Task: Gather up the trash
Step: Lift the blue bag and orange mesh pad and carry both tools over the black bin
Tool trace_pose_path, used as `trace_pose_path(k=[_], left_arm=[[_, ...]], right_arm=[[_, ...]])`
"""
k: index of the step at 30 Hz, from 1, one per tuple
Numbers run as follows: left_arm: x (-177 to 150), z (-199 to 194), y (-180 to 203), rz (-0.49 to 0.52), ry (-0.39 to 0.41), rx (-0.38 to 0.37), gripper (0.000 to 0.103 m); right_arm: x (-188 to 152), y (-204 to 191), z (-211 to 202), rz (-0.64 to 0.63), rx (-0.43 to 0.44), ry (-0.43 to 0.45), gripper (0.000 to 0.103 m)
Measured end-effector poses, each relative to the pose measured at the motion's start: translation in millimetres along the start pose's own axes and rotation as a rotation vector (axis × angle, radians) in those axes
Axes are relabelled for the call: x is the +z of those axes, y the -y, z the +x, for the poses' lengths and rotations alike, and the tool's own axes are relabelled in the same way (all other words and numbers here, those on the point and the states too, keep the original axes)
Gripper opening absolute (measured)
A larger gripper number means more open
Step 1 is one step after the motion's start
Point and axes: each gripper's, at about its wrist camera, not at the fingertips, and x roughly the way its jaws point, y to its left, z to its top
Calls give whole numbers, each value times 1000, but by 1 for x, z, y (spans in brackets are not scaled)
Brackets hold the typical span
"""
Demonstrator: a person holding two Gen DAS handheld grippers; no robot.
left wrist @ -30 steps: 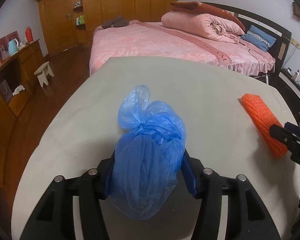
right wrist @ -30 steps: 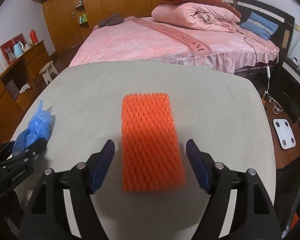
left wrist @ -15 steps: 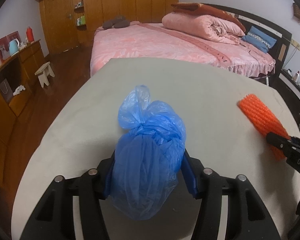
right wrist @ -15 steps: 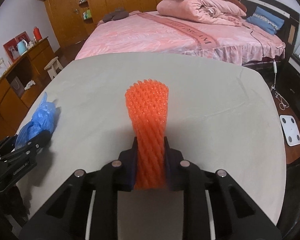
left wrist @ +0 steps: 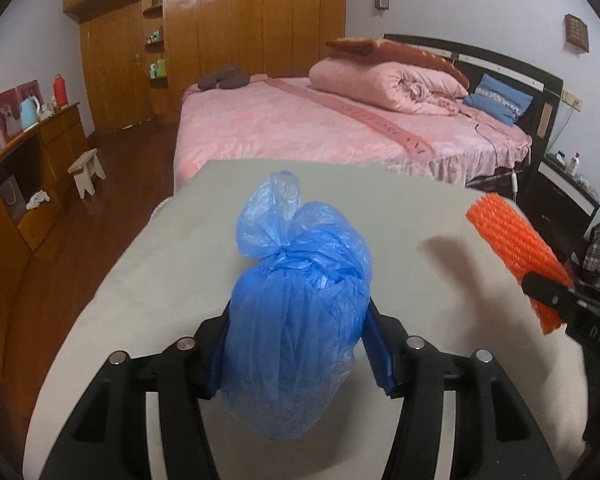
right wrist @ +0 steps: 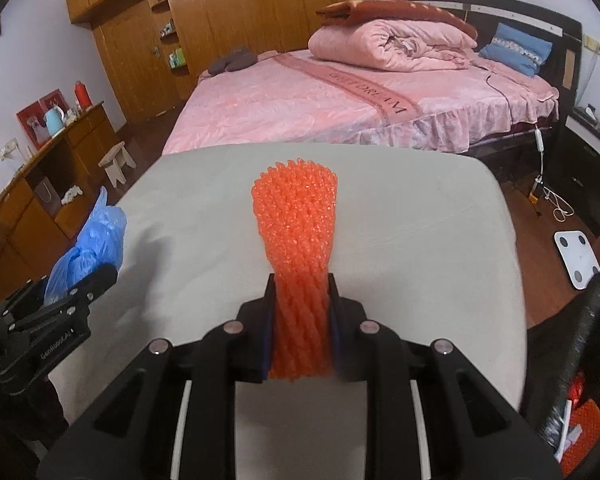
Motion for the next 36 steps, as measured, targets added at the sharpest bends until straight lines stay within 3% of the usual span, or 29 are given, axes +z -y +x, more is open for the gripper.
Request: trace_pose_path(k=[13, 36], left_arm=[[17, -83, 44, 48, 81, 0, 56], [16, -187, 132, 159, 177, -180, 56]], right_arm=[[2, 20, -92, 14, 4, 97, 21], [-27, 81, -225, 59, -64, 238, 22]])
